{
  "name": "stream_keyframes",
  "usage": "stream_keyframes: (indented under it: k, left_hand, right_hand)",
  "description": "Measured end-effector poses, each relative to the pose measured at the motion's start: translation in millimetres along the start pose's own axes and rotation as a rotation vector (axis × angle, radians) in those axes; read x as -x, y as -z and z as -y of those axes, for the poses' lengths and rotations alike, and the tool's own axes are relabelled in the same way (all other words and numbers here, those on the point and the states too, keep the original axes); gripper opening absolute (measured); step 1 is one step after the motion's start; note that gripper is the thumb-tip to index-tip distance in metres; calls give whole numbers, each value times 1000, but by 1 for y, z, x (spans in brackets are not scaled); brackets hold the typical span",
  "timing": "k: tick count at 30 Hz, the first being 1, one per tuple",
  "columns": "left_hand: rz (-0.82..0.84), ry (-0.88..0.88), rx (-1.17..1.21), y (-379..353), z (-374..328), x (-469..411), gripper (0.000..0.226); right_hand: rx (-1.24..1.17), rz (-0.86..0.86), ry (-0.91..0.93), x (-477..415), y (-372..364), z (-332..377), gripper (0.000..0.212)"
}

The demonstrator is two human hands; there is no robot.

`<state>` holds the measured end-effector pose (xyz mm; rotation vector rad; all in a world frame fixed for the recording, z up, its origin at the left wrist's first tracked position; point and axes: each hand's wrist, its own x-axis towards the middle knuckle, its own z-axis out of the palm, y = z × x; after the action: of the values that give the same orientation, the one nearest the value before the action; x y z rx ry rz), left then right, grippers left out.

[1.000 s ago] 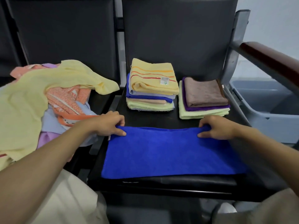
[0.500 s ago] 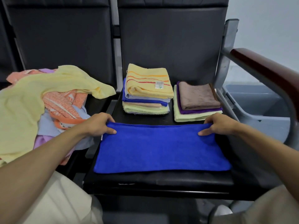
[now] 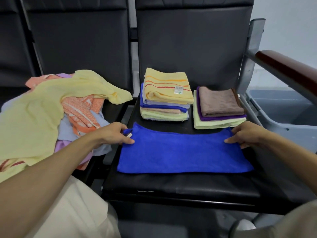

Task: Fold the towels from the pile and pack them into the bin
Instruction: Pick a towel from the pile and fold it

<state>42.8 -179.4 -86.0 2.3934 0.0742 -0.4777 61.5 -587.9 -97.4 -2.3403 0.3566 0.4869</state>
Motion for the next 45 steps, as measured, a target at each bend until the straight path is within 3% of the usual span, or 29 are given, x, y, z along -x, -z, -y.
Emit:
stream_keyframes:
  k: [5,15,21,26,32,36,39,43,45]
  left_hand:
    - [-148,-94,104,-9,-7,10,11]
    - [-186,-66,525,-72,-83,4,16]
    - [-191,-61,738,-136,-156,-14,11]
    - [-118,-99,617,-195,-198,-28,16]
    - [162,-37,658,-211,-206,-17,28]
    - [-22,-85,648,-182,-180,-15,13]
    - [-152,-97,432,-158,-148,-16,18]
    - [-225,-77,242,-138,-114,-15,15]
    - [-205,-58,225,-134,-103,-14,13]
  right_hand:
    - [152,-63,-37,10,-2,-2,34]
    - [-137,236,38,16,8,-20,6]
    - [-333,312,92,14,11,-32,9]
    - [-352,364,105,16,13,-35,18]
    - [-347,357,104,22,13,-31,28]
    - [-349,307,87,25,9,-25,46]
    - [-262,252,100,27,5,-20,57]
    - [-24,117,115,26,-4,-14,31]
    - [141,24,145,26,-9,-8,29]
